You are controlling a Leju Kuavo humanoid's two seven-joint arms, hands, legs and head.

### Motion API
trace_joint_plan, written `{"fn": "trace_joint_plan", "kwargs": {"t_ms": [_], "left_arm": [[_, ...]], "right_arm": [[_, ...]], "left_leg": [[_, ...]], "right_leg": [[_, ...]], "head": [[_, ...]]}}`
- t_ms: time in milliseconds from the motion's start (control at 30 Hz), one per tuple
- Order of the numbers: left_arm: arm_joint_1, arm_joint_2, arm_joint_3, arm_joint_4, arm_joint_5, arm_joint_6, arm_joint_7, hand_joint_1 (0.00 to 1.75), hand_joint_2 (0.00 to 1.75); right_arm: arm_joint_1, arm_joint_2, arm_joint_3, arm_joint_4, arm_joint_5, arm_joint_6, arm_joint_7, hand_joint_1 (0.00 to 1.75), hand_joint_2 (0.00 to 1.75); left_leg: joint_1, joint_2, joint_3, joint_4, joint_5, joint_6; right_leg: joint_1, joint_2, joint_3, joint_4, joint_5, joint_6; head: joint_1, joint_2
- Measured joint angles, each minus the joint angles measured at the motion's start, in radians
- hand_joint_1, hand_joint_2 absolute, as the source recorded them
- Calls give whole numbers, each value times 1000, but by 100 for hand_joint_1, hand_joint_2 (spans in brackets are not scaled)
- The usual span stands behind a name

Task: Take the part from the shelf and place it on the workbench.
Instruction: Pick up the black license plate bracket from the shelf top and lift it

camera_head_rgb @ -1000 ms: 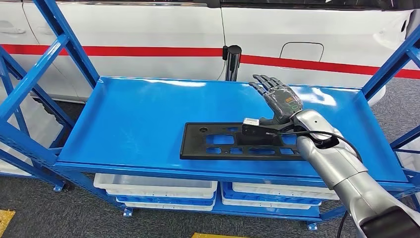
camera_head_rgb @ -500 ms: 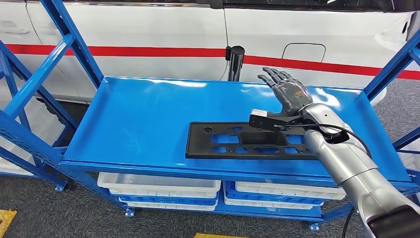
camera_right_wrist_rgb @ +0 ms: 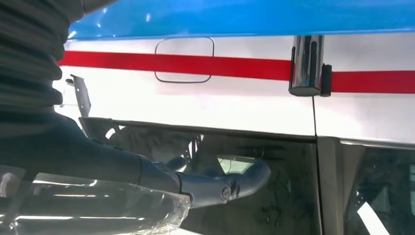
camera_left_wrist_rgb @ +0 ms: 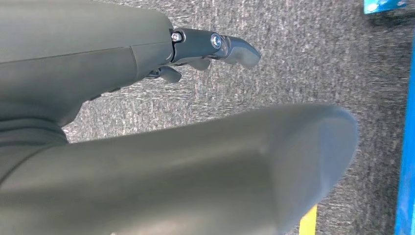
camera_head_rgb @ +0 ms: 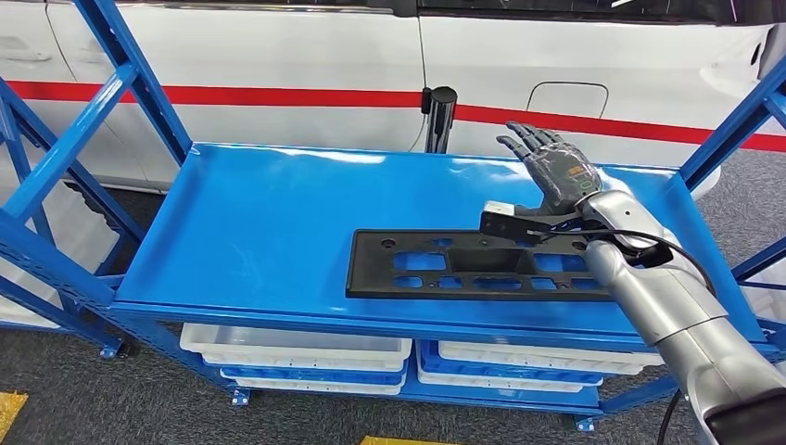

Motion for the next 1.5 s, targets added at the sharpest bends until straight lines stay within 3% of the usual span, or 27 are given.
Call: {"fn": "trace_joint_plan", "kwargs": {"t_ms": [100, 133, 167, 200, 267, 300, 333, 433, 467, 533, 633, 700, 733, 833, 867, 900, 967, 1000, 1067, 1133, 1200, 1233, 1300, 1333, 1367, 1400, 1500], "left_arm": [[-1, -2, 0, 0, -1, 0, 0, 0, 0], [0, -2, 0, 0, -1, 0, 0, 0, 0], [1, -2, 0, 0, -1, 0, 0, 0, 0], [1, -2, 0, 0, -1, 0, 0, 0, 0], [2, -2, 0, 0, -1, 0, 0, 0, 0], [1, -1, 0, 0, -2, 1, 0, 0, 0], [1, 0, 0, 0, -3, 1, -1, 0, 0], [3, 1, 0, 0, -7, 1, -2, 0, 0], [4, 1, 0, 0, -8, 1, -3, 0, 0], [4, 2, 0, 0, -10, 1, -3, 0, 0], [4, 2, 0, 0, -12, 0, -6, 0, 0], [4, 2, 0, 0, -13, 0, -8, 0, 0], [3, 2, 0, 0, -13, -1, -8, 0, 0], [0, 6, 0, -1, -13, -1, -10, 0, 0], [-1, 8, 0, -2, -14, -1, -11, 0, 0], [-2, 11, 0, -3, -14, -2, -13, 0, 0], [-3, 12, 0, -4, -14, -2, -17, 0, 0], [-4, 12, 0, -4, -14, -2, -17, 0, 0], [-5, 11, 1, -4, -14, -5, -18, 0, 0], [-4, 8, 1, -4, -14, -8, -18, 0, 0], [-2, 5, 1, -3, -15, -9, -19, 0, 0], [-1, 4, 2, -3, -15, -9, -19, 0, 0], [-1, 1, 3, -3, -17, -9, -20, 0, 0], [-1, 2, 3, -3, -19, -8, -21, 0, 0], [-2, 2, 4, -3, -19, -8, -21, 0, 0], [-2, 3, 4, -3, -20, -7, -22, 0, 0], [1, 3, 5, -3, -21, -7, -23, 0, 0]], "right_arm": [[6, -8, -1, -1, 2, 1, 1, 0, 175], [10, -9, 0, -1, 2, 2, 1, 0, 175], [14, -11, 0, -1, 3, 2, 1, 0, 175], [15, -12, -1, -2, 3, 3, 1, 0, 175], [15, -14, -1, -2, 4, 4, 2, 0, 175], [14, -15, -2, -3, 5, 6, 2, 0, 175], [14, -17, -3, -3, 7, 10, 3, 0, 175], [16, -20, -3, -5, 9, 19, 5, 0, 175], [16, -20, -3, -6, 10, 19, 5, 0, 175], [15, -21, -3, -7, 10, 20, 5, 0, 175], [15, -24, -3, -8, 10, 21, 5, 0, 175], [17, -26, -3, -8, 10, 23, 5, 0, 175], [17, -27, -3, -9, 10, 23, 5, 0, 175], [14, -31, -4, -15, 10, 23, 5, 0, 175], [13, -33, -4, -16, 11, 23, 5, 0, 175], [12, -35, -4, -17, 11, 23, 5, 0, 175], [11, -37, -4, -20, 9, 26, 5, 0, 175], [11, -39, -6, -21, 6, 29, 5, 0, 175], [6, -47, -11, -24, -3, 37, 5, 0, 175], [4, -56, -14, -25, -12, 44, 5, 0, 175], [9, -62, -18, -28, -20, 45, 6, 0, 175], [12, -65, -21, -30, -23, 45, 7, 0, 175], [13, -71, -31, -38, -26, 45, 10, 0, 175], [12, -74, -35, -42, -27, 45, 11, 0, 175], [11, -77, -39, -46, -27, 45, 12, 0, 175], [11, -80, -42, -49, -28, 45, 12, 0, 175], [13, -83, -46, -54, -29, 45, 13, 0, 175]], "left_leg": [[3, 0, 1, -5, 4, 3], [4, 0, 0, -5, 4, 2], [5, 0, -2, -4, 5, 0], [7, 0, -2, -2, 6, -4], [11, -1, -8, 8, 4, -18], [11, -2, -13, 16, 3, -27], [9, -3, -18, 21, 2, -35], [12, -5, -29, 26, 8, -48], [15, -3, -35, 38, -3, -52], [18, 0, -63, 107, -60, -58], [18, 1, -123, 269, -154, -60], [15, 0, -134, 327, -178, -51], [10, 0, -112, 306, -168, -40], [-17, 2, 18, 115, -116, 21], [-27, 5, 44, 72, -108, 37], [-34, 7, 53, 53, -107, 46], [-38, 9, 56, 37, -90, 52], [-35, 11, 58, 24, -77, 50], [-25, 14, 56, -1, -47, 43], [-21, 14, 39, -6, -31, 33], [-16, 14, 23, -4, -21, 21], [-12, 14, 16, -3, -16, 15], [-2, 15, 1, 8, -11, 0], [-1, 14, -8, 18, -11, -8], [-1, 14, -16, 27, -11, -16], [-2, 13, -22, 34, -10, -23], [4, 11, -32, 43, -8, -34]], "right_leg": [[-2, 0, -98, 198, -85, -12], [-3, 0, -122, 247, -99, -9], [-6, 0, -127, 255, -95, -1], [-10, 0, -110, 220, -75, 11], [-21, -1, -43, 85, -20, 36], [-24, 2, -16, 31, 0, 38], [-24, 4, -3, 3, 11, 32], [-19, 9, -10, 5, 23, 1], [-18, 9, -15, 6, 27, -7], [-16, 9, -24, 7, 36, -22], [-6, 7, -39, 7, 45, -36], [5, 7, -50, 7, 53, -45], [12, 7, -56, 7, 58, -49], [28, 6, -65, 5, 72, -54], [27, 5, -66, 4, 76, -52], [24, 3, -66, 3, 79, -48], [22, 1, -68, -2, 88, -38], [23, 0, -73, 1, 88, -34], [25, 1, -103, 58, 51, -35], [18, 2, -151, 180, -18, -36], [7, 1, -173, 266, -56, -23], [1, 1, -158, 258, -54, -11], [-14, -1, -73, 134, -25, 22], [-18, 2, -30, 67, -12, 31], [-20, 4, -2, 21, -4, 30], [-18, 8, 6, 5, -3, 22], [-16, 11, -1, 11, 6, -7]], "head": [[2, 0], [2, 0], [3, 0], [3, 0], [5, 0], [5, 0], [5, 0], [3, 0], [3, 0], [2, 0], [2, 0], [2, 0], [2, 0], [6, 0], [9, 0], [11, 0], [11, 0], [10, 0], [11, 0], [13, 0], [12, 0], [13, 0], [14, 0], [15, 0], [15, 0], [14, 0], [12, 0]]}}
